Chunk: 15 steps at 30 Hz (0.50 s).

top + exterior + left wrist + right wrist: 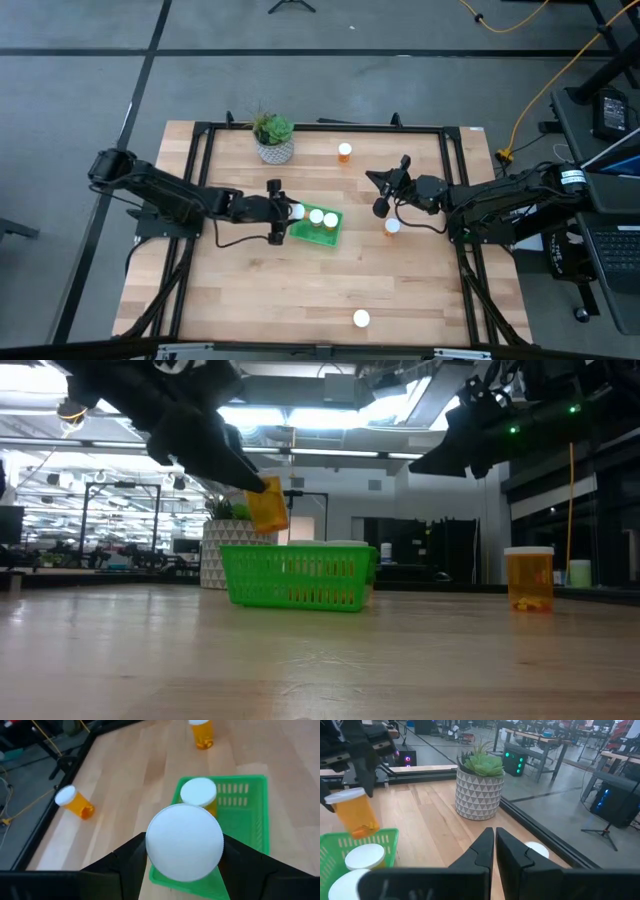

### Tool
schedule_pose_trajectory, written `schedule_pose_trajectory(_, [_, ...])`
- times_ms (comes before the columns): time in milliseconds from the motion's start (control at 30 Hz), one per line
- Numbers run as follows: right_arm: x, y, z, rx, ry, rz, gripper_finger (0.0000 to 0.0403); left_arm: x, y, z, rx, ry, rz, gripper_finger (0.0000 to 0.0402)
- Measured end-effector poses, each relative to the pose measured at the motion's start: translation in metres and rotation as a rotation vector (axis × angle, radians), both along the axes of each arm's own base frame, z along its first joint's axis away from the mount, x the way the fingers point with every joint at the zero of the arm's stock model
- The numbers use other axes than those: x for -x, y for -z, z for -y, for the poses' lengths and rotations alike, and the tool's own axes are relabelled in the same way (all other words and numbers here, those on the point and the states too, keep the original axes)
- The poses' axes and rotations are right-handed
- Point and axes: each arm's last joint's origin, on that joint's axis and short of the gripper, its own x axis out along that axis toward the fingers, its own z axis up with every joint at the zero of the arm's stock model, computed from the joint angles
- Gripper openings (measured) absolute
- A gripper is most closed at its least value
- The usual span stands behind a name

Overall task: Pick and place pill bottles into a basket
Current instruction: Put the orange medicine bottle into the green bin

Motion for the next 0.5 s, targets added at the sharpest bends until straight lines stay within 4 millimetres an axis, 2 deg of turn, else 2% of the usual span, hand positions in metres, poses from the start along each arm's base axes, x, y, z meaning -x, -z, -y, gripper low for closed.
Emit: schedule_pose_trajectory(500, [0.0,0.003,0.0,-0.024,0.004,-0.015,0.0023,-0.005,0.016,-0.002,0.004,-0.023,-0.062,0.0212])
